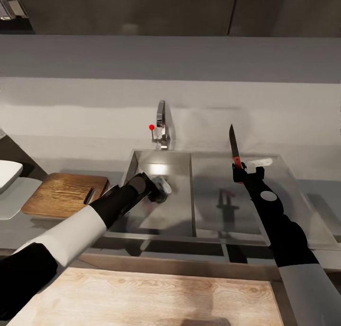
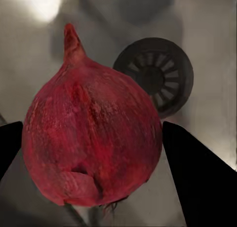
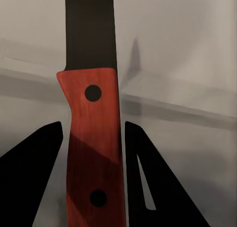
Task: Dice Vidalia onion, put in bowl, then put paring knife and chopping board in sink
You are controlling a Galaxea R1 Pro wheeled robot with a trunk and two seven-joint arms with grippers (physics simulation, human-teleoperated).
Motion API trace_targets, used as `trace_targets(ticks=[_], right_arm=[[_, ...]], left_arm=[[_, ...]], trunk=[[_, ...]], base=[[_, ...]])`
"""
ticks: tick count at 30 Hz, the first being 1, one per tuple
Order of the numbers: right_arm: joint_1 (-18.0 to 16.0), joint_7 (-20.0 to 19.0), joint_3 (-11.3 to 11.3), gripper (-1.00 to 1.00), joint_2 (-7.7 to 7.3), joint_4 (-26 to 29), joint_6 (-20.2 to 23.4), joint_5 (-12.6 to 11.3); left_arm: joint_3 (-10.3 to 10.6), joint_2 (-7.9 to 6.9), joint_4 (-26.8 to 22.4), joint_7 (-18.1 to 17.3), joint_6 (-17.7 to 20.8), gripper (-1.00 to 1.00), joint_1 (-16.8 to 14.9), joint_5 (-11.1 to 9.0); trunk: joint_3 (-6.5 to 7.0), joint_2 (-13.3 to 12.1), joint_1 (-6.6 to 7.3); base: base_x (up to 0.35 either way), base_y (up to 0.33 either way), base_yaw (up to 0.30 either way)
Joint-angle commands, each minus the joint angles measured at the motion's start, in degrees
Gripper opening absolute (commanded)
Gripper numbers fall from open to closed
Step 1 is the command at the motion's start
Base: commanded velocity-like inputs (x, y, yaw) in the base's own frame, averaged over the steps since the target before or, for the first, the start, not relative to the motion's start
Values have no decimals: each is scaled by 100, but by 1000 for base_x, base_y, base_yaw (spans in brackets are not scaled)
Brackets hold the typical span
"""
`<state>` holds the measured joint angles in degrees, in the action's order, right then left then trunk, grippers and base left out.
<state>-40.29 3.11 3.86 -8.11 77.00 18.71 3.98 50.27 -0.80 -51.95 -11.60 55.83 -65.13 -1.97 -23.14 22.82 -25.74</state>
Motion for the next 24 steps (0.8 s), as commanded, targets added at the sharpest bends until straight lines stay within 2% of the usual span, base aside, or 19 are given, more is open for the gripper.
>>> trace_targets(ticks=[1, 2, 3, 4, 5, 6, 7, 9, 11, 15, 19, 21, 22, 23, 24], right_arm=[[-3, 32, 18, -100, -6, 8, 44, 41], [-5, 32, 18, -100, -6, 8, 45, 41], [-5, 32, 18, -100, -6, 8, 45, 41], [-5, 32, 18, -100, -8, 8, 45, 41], [-5, 32, 18, -100, -8, 8, 43, 41], [-5, 32, 18, -100, -7, 8, 43, 41], [-5, 32, 18, -100, -7, 8, 44, 41], [-5, 32, 18, -100, -6, 8, 43, 41], [-5, 32, 18, -100, -6, 8, 43, 41], [-4, 31, 18, -100, -6, 7, 45, 41], [-5, 30, 18, -100, -7, 5, 45, 41], [-5, 31, 18, -100, -8, 6, 45, 38], [-5, 27, 18, -100, -9, 7, 45, 35], [-4, 24, 18, -100, -7, 5, 45, 33], [-5, 24, 18, -100, -8, 4, 45, 33]], left_arm=[[-95, -47, -120, -99, -34, -100, -6, -14], [-493, -217, -402, -239, -113, -100, -5, -14], [-585, -251, -446, -273, -121, -100, -5, -14], [-855, -346, -537, -426, -143, -100, -3, -14], [-937, -380, -558, -497, -148, -100, -2, -14], [-1184, -524, -642, -836, -182, -100, -1, -14], [-1326, -618, -737, -1093, -230, -100, 0, -14], [-1513, -775, -991, -1422, -325, -100, 0, -17], [-1615, -917, -1257, -1605, -363, -100, 1, -21], [-1693, -1030, -1512, -1758, -329, -100, 1, -52], [-1699, -1045, -1546, -1936, -307, -100, 5, -153], [-1699, -1054, -1555, -2229, -304, -100, 7, -292], [-1702, -1104, -1544, -2627, -304, -100, 13, -432], [-1699, -1373, -1516, -3293, -344, -100, 44, -553], [-1698, -1493, -1510, -3456, -366, -100, 65, -577]], trunk=[[-1, 10, -4], [9, 10, -4], [18, 10, -4], [27, 10, -4], [36, 10, -4], [46, 10, -4], [55, 10, -4], [73, 10, -4], [90, 10, -4], [123, 10, -4], [153, 10, -4], [168, 10, -4], [175, 10, -4], [182, 10, -4], [189, 10, -4]], base=[[0, 0, 0], [0, 0, 0], [0, 0, 0], [0, 0, 0], [0, 0, 0], [0, 0, 0], [0, 0, 0], [0, 0, 0], [0, 0, 0], [0, 0, 0], [0, 0, 0], [0, 0, 0], [0, 0, 0], [0, 0, 0], [0, 0, 0]])
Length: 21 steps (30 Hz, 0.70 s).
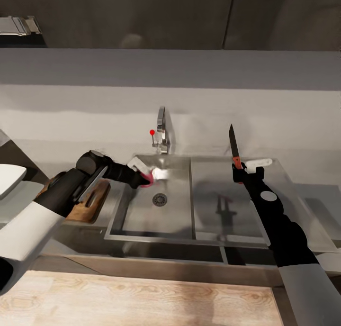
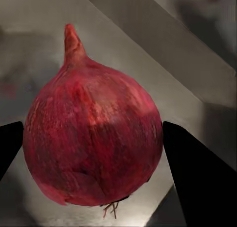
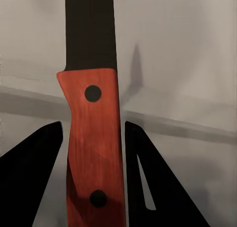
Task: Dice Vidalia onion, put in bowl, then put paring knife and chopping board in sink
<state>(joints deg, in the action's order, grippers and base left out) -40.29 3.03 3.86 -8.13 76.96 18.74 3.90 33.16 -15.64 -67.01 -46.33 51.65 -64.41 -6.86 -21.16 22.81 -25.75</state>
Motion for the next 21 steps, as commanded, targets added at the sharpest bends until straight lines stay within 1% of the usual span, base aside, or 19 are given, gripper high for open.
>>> trace_targets(ticks=[1, 3, 4, 6, 7, 8, 9, 11, 14, 17, 19, 20, 21], right_arm=[[-5, 31, 18, -100, -6, 7, 42, 41], [-5, 31, 18, -100, -5, 6, 42, 35], [-5, 31, 18, -100, -5, 6, 42, 33], [-4, 31, 18, -100, -5, 6, 42, -21], [-5, 31, 18, -100, -5, 4, 42, -106], [-4, 31, 15, -100, -5, 4, 42, -242], [-4, 31, 14, -100, -5, 4, 42, -257], [-5, 31, 11, -100, -7, 3, 42, -294], [-5, 31, 10, -100, -6, 3, 42, -312], [-3, 31, 16, -100, -6, 3, 42, -325], [-1, 31, 17, -100, -5, 3, 42, -327], [-3, 31, 18, -100, -4, 3, 42, -328], [-4, 31, 18, -100, -4, 3, 42, -328]], left_arm=[[14, -59, 0, -40, 34, -100, 8, -96], [15, -189, 27, -177, -122, -100, 102, -117], [15, -207, 49, -196, -188, -100, 132, -121], [8, -251, 240, -240, -574, -100, 241, -149], [-16, -266, 441, -253, -934, -100, 279, -236], [-75, -281, 753, -264, -1440, -100, 313, -568], [-82, -283, 829, -266, -1524, -100, 317, -640], [-100, -288, 1137, -276, -1812, -100, 326, -848], [-120, -276, 1319, -282, -2105, -100, 333, -951], [-148, -267, 1358, -285, -2253, -100, 334, -997], [-232, -276, 1363, -322, -2275, -100, 334, -1005], [-326, -277, 1364, -356, -2281, -100, 333, -1007], [-377, -276, 1365, -370, -2282, -100, 333, -1008]], trunk=[[-3, 11, -4], [11, 11, -4], [18, 11, -4], [31, 11, -4], [37, 11, -4], [43, 11, -4], [49, 11, -4], [61, 11, -4], [78, 11, -4], [95, 11, -4], [107, 11, -4], [112, 11, -4], [118, 11, -4]], base=[[0, 0, 0], [0, 0, 0], [0, 0, 0], [0, 0, 0], [-6, 0, 0], [-69, 21, 0], [-81, 45, 0], [-107, 109, 0], [-130, 188, 0], [-177, 254, 0], [-177, 269, 0], [-137, 278, 0], [-106, 283, 0]])
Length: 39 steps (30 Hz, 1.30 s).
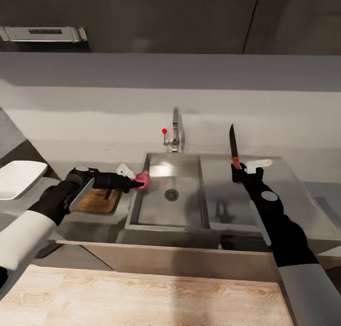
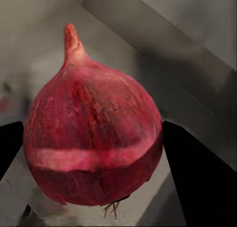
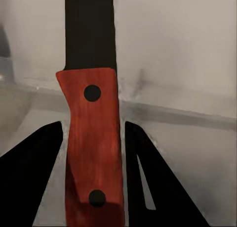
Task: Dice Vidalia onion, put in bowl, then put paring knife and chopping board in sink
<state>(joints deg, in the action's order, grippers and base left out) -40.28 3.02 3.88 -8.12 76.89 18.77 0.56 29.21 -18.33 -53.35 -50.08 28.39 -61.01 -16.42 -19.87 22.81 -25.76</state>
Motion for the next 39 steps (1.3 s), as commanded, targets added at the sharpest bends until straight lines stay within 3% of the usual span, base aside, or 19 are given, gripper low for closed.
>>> trace_targets(ticks=[1, 26, 39], right_arm=[[-5, 32, 16, -100, -7, 10, 39, 5], [-5, 24, 25, -100, -5, 10, 38, 5], [-6, 23, 36, -100, -6, 10, 39, 5]], left_arm=[[-44, -5, -1, -16, 44, -100, -7, -54], [-84, 57, 25, -19, 62, -100, -7, -55], [-135, 122, 52, -19, 62, -100, -3, -55]], trunk=[[-5, 11, -3], [19, 11, -3], [19, 11, -3]], base=[[-35, 307, 0], [-2, 318, -7], [0, 44, -93]])
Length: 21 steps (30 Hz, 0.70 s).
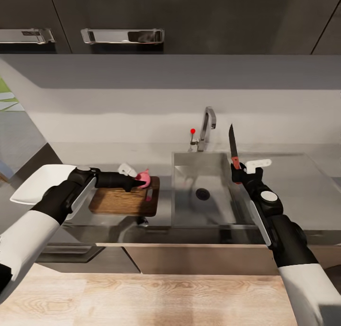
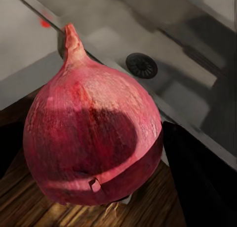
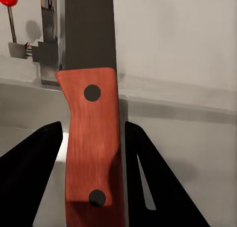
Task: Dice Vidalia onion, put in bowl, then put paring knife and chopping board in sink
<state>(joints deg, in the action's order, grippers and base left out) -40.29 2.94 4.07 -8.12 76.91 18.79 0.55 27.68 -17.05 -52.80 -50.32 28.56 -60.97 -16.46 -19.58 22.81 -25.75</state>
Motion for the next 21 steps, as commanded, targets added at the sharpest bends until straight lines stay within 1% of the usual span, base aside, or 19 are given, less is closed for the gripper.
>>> trace_targets(ticks=[1, 2, 3, 5, 12, 17, 20, 21], right_arm=[[-5, 27, 44, -100, -6, 5, 37, 6], [-5, 25, 96, -100, -6, 3, 37, 6], [-4, 29, 221, -100, -6, 1, 37, 6], [-4, 30, 281, -100, -6, 0, 37, 6], [-4, 31, 330, -100, -5, 0, 37, 6], [-4, 31, 331, -100, -5, 0, 37, 6], [-4, 31, 331, -100, -5, 0, 37, 6], [-3, 31, 331, -100, -5, 0, 37, 6]], left_arm=[[18, 10, -4, 5, 44, -100, -9, -51], [18, 16, -5, 5, 44, -100, -8, -51], [18, 22, -4, 5, 44, -100, -7, -51], [18, 24, -6, 5, 44, -100, -8, -51], [18, 26, -4, 9, 44, -100, -9, -51], [18, 45, -6, 13, 44, -100, -10, -51], [18, 121, -10, 14, 44, -100, -10, -51], [18, 125, -10, 14, 44, -100, -11, -51]], trunk=[[-10, 11, -3], [-10, 11, -3], [-10, 11, -3], [-10, 11, -3], [-10, 11, -3], [-10, 11, -3], [-10, 11, -3], [-10, 11, -3]], base=[[0, 1, -3], [0, 0, -2], [0, 0, 0], [0, 30, 0], [0, 215, 0], [0, 52, 0], [0, 8, 0], [0, 3, 0]])
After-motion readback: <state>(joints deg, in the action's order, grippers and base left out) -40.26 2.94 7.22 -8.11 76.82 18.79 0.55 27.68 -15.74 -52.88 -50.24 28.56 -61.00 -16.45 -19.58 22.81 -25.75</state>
